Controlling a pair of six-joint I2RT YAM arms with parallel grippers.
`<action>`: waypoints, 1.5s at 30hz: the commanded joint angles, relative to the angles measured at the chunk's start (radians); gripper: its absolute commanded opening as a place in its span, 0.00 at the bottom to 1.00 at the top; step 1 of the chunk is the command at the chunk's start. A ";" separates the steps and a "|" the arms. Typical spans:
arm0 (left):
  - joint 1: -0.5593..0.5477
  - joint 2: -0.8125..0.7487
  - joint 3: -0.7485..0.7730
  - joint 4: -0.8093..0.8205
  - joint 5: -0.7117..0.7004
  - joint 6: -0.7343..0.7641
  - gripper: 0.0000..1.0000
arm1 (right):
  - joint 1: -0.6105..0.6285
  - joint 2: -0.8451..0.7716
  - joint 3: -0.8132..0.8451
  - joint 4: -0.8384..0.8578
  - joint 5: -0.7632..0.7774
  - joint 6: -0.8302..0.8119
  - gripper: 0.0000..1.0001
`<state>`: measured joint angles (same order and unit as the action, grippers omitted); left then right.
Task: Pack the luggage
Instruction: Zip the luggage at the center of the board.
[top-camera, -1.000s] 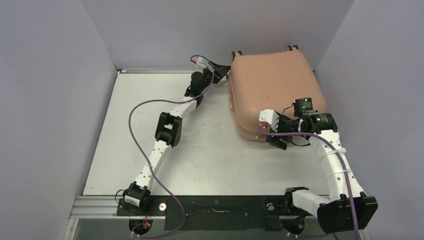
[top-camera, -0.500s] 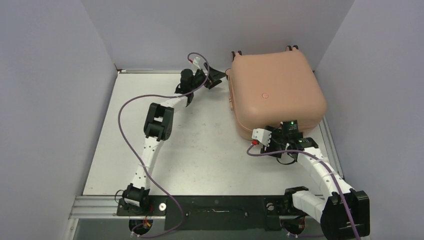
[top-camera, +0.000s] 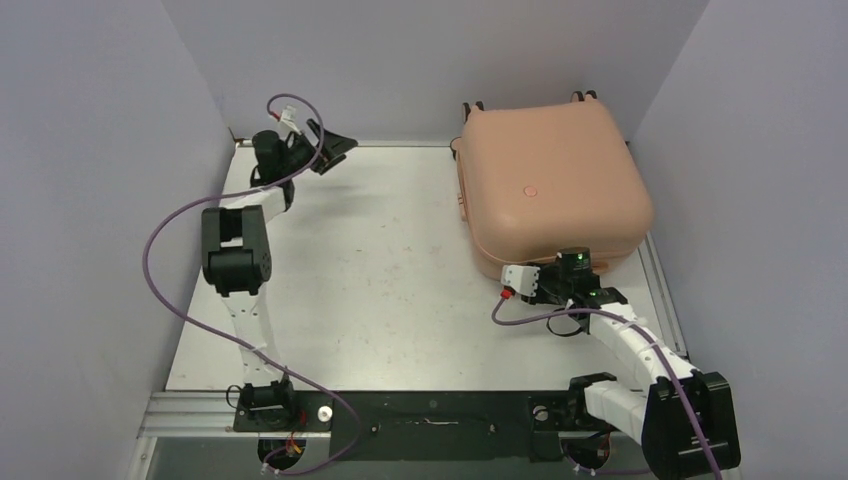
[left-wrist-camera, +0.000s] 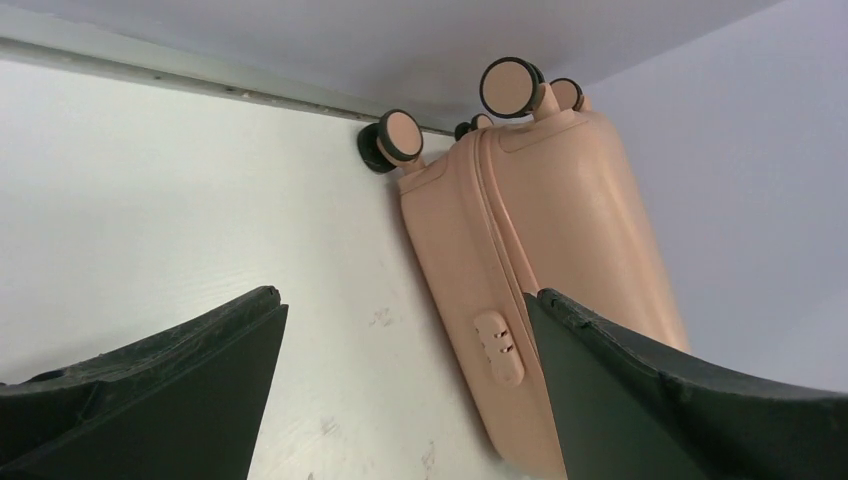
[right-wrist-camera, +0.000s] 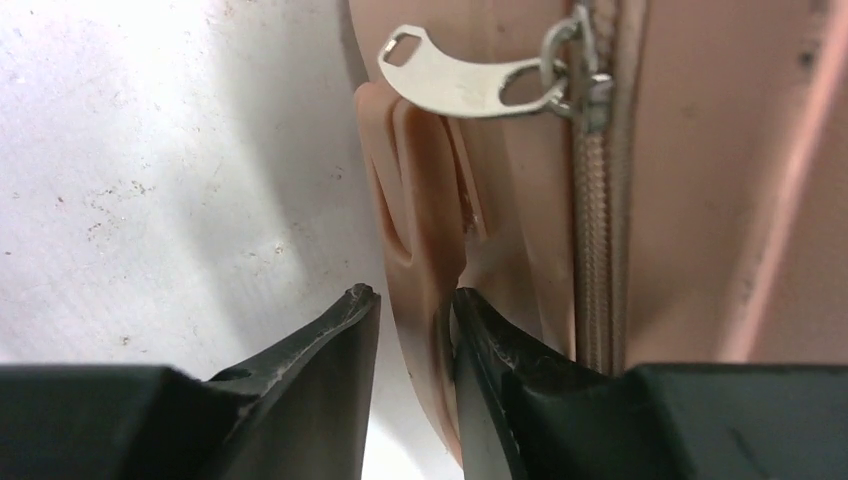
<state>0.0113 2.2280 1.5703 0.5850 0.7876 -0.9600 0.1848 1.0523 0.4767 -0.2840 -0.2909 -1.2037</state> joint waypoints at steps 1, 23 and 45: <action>0.094 -0.166 -0.127 0.006 0.056 0.078 0.96 | 0.039 0.071 -0.002 -0.007 -0.056 -0.045 0.35; 0.377 -0.596 -0.556 0.020 0.130 0.105 0.96 | 0.276 0.150 -0.021 -0.017 -0.071 -0.191 0.05; 0.388 -0.821 -0.660 -0.137 0.061 0.227 0.96 | 1.093 0.189 0.034 -0.073 0.122 -0.113 0.05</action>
<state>0.3946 1.4620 0.9241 0.4564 0.8612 -0.7727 1.1740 1.2655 0.5571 -0.2020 0.0303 -1.0569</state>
